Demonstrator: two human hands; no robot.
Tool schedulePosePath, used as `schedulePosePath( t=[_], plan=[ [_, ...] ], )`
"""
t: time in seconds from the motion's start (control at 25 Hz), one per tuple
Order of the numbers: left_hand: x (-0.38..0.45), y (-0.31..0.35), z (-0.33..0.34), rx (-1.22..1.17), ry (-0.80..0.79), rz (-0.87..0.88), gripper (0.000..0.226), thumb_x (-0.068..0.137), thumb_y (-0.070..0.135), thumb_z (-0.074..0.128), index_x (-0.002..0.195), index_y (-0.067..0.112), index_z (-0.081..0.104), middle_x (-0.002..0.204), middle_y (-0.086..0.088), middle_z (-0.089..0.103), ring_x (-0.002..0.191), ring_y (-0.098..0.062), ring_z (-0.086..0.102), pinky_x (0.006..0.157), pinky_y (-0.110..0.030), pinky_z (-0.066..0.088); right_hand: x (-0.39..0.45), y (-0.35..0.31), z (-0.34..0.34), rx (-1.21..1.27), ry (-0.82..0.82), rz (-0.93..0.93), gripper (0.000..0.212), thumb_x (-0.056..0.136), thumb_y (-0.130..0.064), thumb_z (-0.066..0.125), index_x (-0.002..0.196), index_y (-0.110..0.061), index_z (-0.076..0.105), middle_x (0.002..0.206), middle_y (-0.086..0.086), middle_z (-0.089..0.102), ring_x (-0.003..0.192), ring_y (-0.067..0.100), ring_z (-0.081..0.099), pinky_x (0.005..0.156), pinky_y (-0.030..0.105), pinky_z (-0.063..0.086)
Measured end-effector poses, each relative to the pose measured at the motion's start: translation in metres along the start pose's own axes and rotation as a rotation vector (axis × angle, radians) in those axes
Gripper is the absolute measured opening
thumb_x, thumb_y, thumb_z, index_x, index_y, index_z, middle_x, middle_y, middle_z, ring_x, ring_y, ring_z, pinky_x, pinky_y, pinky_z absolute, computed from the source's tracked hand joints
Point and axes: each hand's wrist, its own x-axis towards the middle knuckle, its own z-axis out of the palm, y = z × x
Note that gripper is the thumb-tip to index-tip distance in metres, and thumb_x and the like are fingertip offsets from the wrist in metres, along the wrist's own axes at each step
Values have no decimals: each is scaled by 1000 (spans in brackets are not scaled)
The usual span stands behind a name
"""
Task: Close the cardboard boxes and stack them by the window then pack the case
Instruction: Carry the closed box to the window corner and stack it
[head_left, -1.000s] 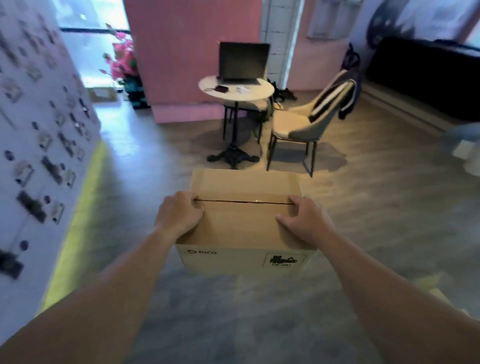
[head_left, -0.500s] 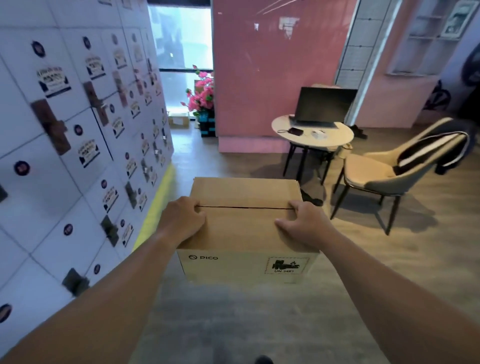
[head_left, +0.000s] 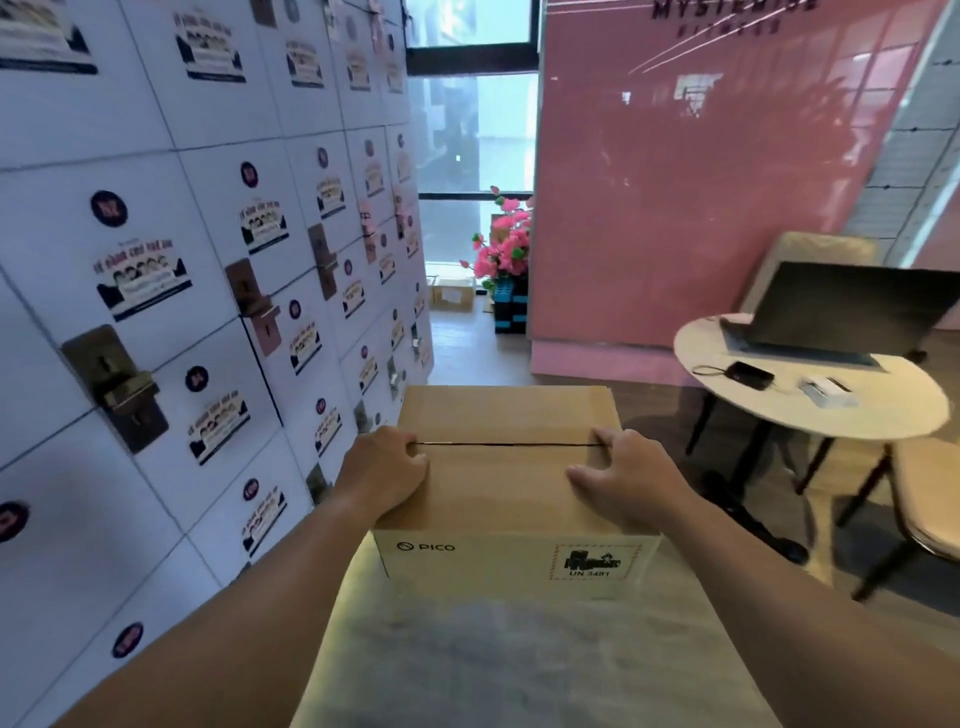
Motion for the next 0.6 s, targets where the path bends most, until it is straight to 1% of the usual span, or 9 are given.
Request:
schedulePosePath(
  t=[0.04, 0.12, 0.16, 0.2, 0.28, 0.32, 0.4, 0.48, 0.6],
  plan=[
    [28, -7, 4, 4, 4, -1, 22, 89, 33, 59, 104, 24, 73, 98, 1, 69, 91, -19, 63, 72, -27, 44, 31, -3, 6, -2, -10, -4, 61, 74, -62, 66, 120, -21, 62, 105, -2, 62, 89, 17, 60, 77, 31, 51],
    [101, -25, 15, 13, 17, 6, 19, 89, 33, 58, 99, 25, 73, 91, 4, 68, 81, -13, 60, 62, -22, 39, 107, -10, 23, 1, -21, -9, 60, 76, -59, 69, 120, -19, 63, 106, -1, 64, 89, 17, 61, 79, 32, 52],
    [139, -34, 21, 12, 16, 15, 18, 89, 33, 58, 96, 24, 73, 86, 6, 67, 76, -11, 59, 58, -20, 38, 143, -14, 30, -2, -23, -17, 59, 77, -58, 70, 120, -18, 64, 106, -1, 65, 89, 17, 62, 79, 32, 53],
    [174, -41, 25, 6, 8, 23, 18, 89, 32, 57, 93, 23, 72, 82, 7, 66, 73, -9, 59, 57, -20, 40, 177, -19, 36, 2, -24, -21, 59, 77, -56, 70, 121, -18, 64, 107, 0, 66, 90, 17, 62, 79, 31, 53],
    [248, -55, 33, -3, -3, 29, 17, 89, 33, 57, 93, 24, 71, 81, 6, 66, 75, -13, 61, 65, -26, 51, 248, -26, 43, 4, -21, -11, 59, 78, -54, 72, 123, -18, 64, 108, -1, 66, 89, 16, 61, 75, 27, 50],
    [279, -57, 34, 1, -3, 30, 17, 89, 33, 58, 96, 24, 71, 83, 4, 67, 77, -16, 62, 69, -28, 52, 277, -29, 44, 5, -18, -4, 59, 78, -54, 73, 124, -18, 64, 105, -4, 65, 87, 13, 61, 71, 22, 47],
    [343, -61, 40, -2, 2, 48, 20, 90, 34, 59, 102, 24, 72, 87, 2, 68, 78, -18, 62, 68, -27, 49, 334, -31, 44, 20, -18, 9, 59, 78, -53, 74, 124, -18, 64, 96, -11, 60, 78, 4, 58, 60, 11, 39],
    [412, -60, 51, 6, 1, 74, 23, 89, 35, 61, 105, 24, 73, 89, 2, 69, 78, -17, 61, 66, -26, 46, 395, -26, 44, 37, -11, 25, 62, 78, -52, 75, 128, -18, 63, 94, -15, 56, 77, 2, 55, 57, 9, 35],
    [516, -55, 77, 27, 7, 78, 25, 88, 37, 61, 106, 25, 72, 89, 4, 67, 78, -16, 57, 59, -22, 39, 498, -7, 48, 60, -10, 37, 59, 77, -51, 77, 125, -19, 64, 83, -29, 48, 71, -6, 52, 56, 10, 35]
  ],
)
